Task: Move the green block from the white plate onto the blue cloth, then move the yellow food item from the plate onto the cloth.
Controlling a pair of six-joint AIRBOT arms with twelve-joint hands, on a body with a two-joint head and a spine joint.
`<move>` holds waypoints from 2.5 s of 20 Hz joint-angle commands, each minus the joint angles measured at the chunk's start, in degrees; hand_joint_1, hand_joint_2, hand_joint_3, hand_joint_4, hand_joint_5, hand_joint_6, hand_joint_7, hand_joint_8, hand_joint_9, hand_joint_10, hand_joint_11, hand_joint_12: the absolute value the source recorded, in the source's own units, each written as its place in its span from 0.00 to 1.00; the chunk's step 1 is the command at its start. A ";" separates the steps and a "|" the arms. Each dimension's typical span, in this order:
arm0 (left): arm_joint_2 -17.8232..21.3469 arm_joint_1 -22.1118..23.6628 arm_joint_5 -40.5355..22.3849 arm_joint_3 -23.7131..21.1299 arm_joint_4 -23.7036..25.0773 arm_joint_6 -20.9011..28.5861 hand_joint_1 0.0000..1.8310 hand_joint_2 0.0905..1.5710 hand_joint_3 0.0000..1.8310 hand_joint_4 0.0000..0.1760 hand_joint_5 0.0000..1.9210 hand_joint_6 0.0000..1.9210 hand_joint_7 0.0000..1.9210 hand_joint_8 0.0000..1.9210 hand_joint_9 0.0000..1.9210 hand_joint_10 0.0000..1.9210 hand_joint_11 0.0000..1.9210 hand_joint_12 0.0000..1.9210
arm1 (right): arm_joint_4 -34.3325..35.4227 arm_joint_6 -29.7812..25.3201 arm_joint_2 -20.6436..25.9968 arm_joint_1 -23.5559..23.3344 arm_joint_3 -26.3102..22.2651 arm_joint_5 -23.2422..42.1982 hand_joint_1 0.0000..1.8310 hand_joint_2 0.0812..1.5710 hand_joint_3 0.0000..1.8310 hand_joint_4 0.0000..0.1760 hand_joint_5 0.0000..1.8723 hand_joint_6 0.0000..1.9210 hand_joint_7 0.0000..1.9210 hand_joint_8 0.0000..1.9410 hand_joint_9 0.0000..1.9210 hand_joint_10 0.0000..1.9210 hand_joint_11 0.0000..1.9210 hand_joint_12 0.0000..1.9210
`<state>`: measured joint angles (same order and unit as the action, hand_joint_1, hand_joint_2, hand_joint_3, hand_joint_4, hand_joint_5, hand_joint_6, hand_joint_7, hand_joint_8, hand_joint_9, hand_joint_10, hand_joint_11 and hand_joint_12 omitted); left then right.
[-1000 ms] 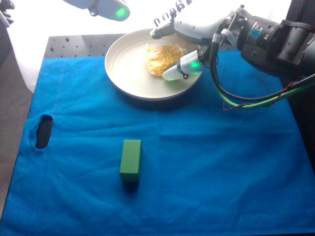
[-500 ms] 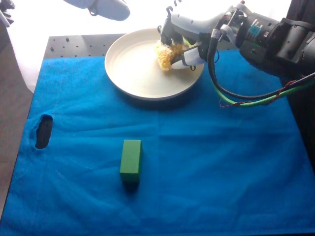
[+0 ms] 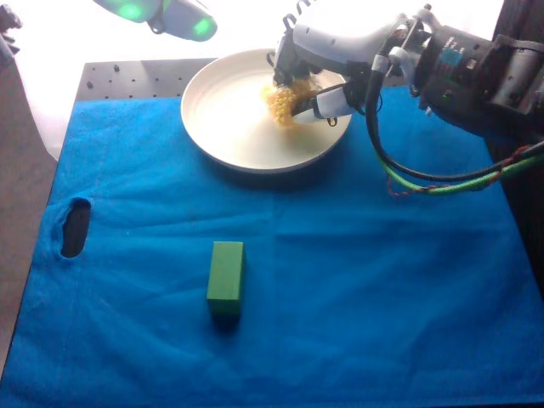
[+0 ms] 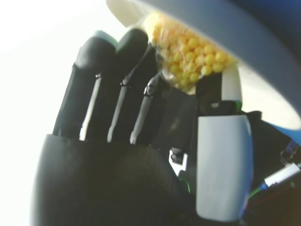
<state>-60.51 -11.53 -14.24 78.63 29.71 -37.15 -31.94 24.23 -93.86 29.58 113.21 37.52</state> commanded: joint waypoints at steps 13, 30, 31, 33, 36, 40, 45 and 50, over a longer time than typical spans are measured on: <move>0.17 -2.62 -4.08 1.42 -6.60 -3.28 0.37 0.49 0.00 0.19 0.15 0.00 0.23 0.01 0.23 0.01 0.04 0.55 | 2.22 0.17 16.20 -1.67 -21.78 18.16 0.70 0.66 0.00 0.00 0.70 0.09 0.53 0.57 0.42 0.51 0.26 0.81; 0.01 -4.58 -4.07 1.42 -7.37 -3.67 0.35 0.51 0.00 0.29 0.15 0.00 0.22 0.00 0.23 0.00 0.00 0.55 | -5.10 0.17 21.84 2.43 -29.85 19.39 0.65 0.61 0.00 0.00 0.47 0.19 0.56 0.21 0.51 0.38 0.34 0.82; 0.01 -4.62 -4.07 1.42 -7.48 -3.80 0.36 0.52 0.00 0.28 0.15 0.00 0.22 0.00 0.22 0.00 0.00 0.55 | -5.20 0.17 22.06 2.43 -30.01 19.39 0.61 0.56 0.00 0.00 0.46 0.06 0.54 0.09 0.46 0.35 0.30 0.82; 0.01 -4.78 -4.07 1.42 -7.71 -3.87 0.36 0.52 0.00 0.27 0.14 0.00 0.22 0.00 0.22 0.00 0.00 0.55 | -5.27 0.17 22.74 2.43 -30.47 19.39 0.55 0.53 0.00 0.00 0.39 0.00 0.55 0.03 0.47 0.35 0.33 0.79; -0.03 -5.14 -4.14 1.42 -8.06 -4.12 0.35 0.52 0.00 0.27 0.14 0.00 0.22 0.00 0.22 0.00 0.02 0.54 | -5.25 0.17 23.41 2.42 -30.84 19.40 0.50 0.50 0.00 0.00 0.31 0.00 0.53 0.00 0.41 0.43 0.30 0.80; -0.03 -5.39 -4.47 1.41 -8.69 -4.28 0.36 0.51 0.00 0.30 0.14 0.00 0.21 0.00 0.22 0.00 0.03 0.54 | -4.00 0.17 23.88 2.43 -30.81 19.39 0.46 0.48 0.00 0.00 0.20 0.00 0.41 0.00 0.32 0.37 0.24 0.72; 0.00 -7.47 -7.89 0.96 -11.12 -4.30 0.34 0.49 0.00 0.52 0.13 0.00 0.20 0.00 0.21 0.00 0.06 0.50 | 2.52 0.17 24.73 2.73 -30.62 19.39 0.45 0.50 0.00 0.41 0.09 0.00 0.19 0.00 0.24 0.03 0.09 0.58; 1.56 -11.23 -14.55 -1.24 -14.62 -4.30 0.38 0.48 0.00 0.60 0.08 0.00 0.16 0.00 0.14 0.00 0.00 0.44 | 10.27 0.17 25.69 3.06 -31.22 19.39 0.37 0.45 0.00 0.56 0.04 0.00 0.04 0.00 0.07 0.00 0.00 0.46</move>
<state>-59.40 -23.64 -21.65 76.99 16.19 -41.50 -24.40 24.29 -68.36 33.12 82.13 50.92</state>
